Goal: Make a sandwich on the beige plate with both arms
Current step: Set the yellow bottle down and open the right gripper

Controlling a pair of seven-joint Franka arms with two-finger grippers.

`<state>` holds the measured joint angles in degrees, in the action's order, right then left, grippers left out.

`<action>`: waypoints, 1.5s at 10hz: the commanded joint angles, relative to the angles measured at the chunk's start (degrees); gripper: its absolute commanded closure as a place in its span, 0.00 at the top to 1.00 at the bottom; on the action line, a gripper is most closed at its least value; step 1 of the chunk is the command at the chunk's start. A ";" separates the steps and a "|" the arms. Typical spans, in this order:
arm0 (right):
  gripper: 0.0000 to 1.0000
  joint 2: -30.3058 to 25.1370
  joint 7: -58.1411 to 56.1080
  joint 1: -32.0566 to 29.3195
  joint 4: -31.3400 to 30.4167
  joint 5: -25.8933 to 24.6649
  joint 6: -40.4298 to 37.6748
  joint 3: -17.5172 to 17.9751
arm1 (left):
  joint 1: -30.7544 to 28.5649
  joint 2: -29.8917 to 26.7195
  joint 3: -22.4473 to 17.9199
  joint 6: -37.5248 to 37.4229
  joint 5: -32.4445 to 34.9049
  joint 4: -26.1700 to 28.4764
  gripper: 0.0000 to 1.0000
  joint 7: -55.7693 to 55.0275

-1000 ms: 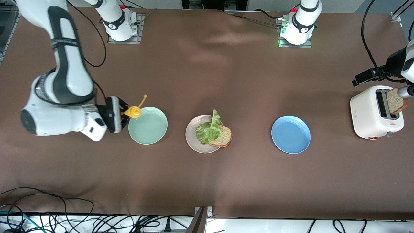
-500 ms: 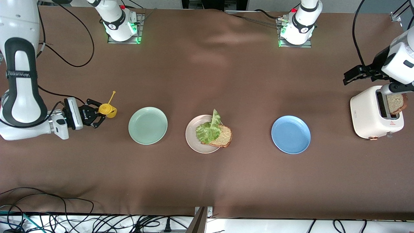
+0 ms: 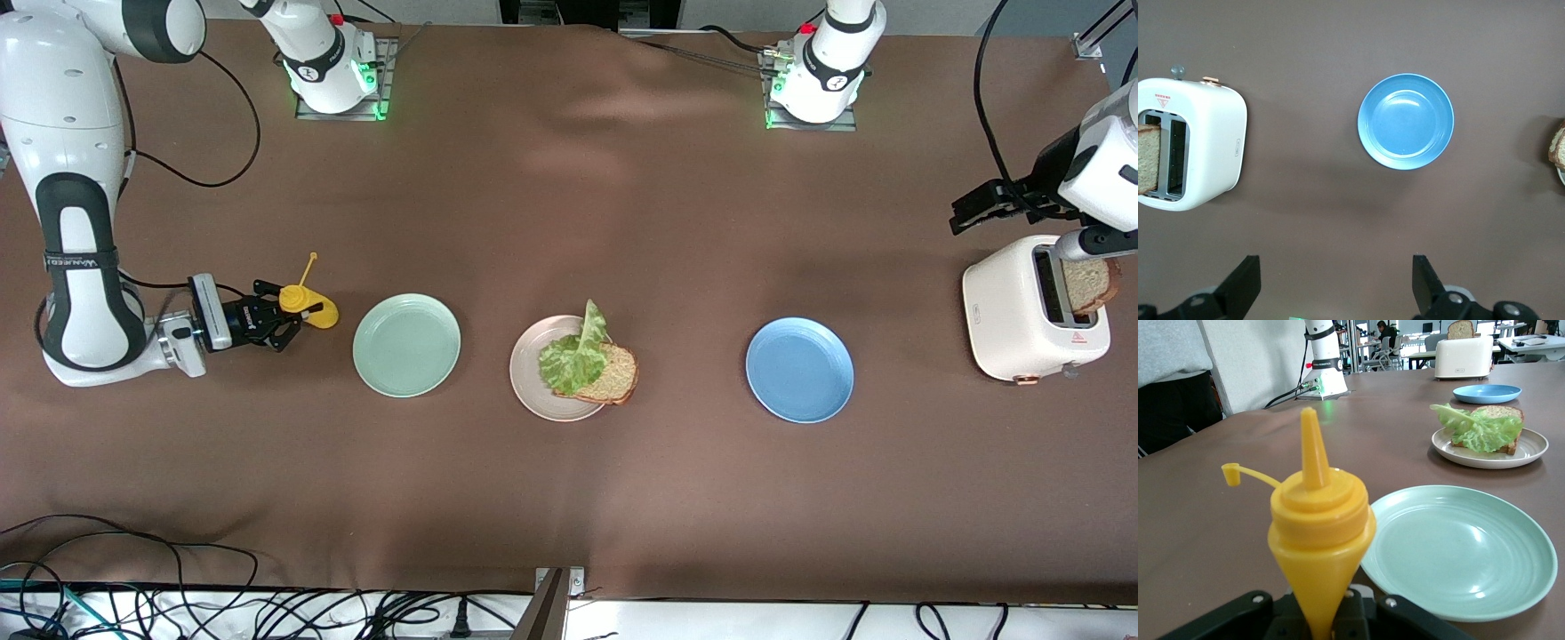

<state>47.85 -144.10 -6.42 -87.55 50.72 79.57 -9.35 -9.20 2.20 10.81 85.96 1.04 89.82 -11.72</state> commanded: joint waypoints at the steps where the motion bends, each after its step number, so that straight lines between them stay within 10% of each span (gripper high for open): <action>1: 0.00 0.58 -2.49 -1.31 1.07 1.13 1.28 0.92 | -1.34 0.78 0.18 -0.79 1.25 -1.14 1.00 0.12; 5: 0.17 3.03 -2.76 -1.31 1.07 7.24 5.33 0.83 | -1.34 1.14 0.18 -0.79 1.51 -0.79 1.00 0.12; 6: 0.43 3.56 -2.59 -1.31 1.07 9.55 5.33 0.83 | -1.43 1.14 0.18 -0.79 1.51 -0.79 1.00 0.12; 7: 0.99 3.31 -2.41 -1.31 0.98 9.66 5.42 0.74 | -1.43 1.22 0.18 -0.79 1.51 -0.79 1.00 0.12; 15: 1.00 -8.36 26.35 -0.79 0.63 -2.97 5.94 -8.22 | -1.69 1.57 0.18 -0.79 1.51 -0.44 1.00 0.21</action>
<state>43.31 -125.49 -7.52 -86.08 51.25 85.21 -17.37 -10.40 3.57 10.61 85.86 1.04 89.87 -11.72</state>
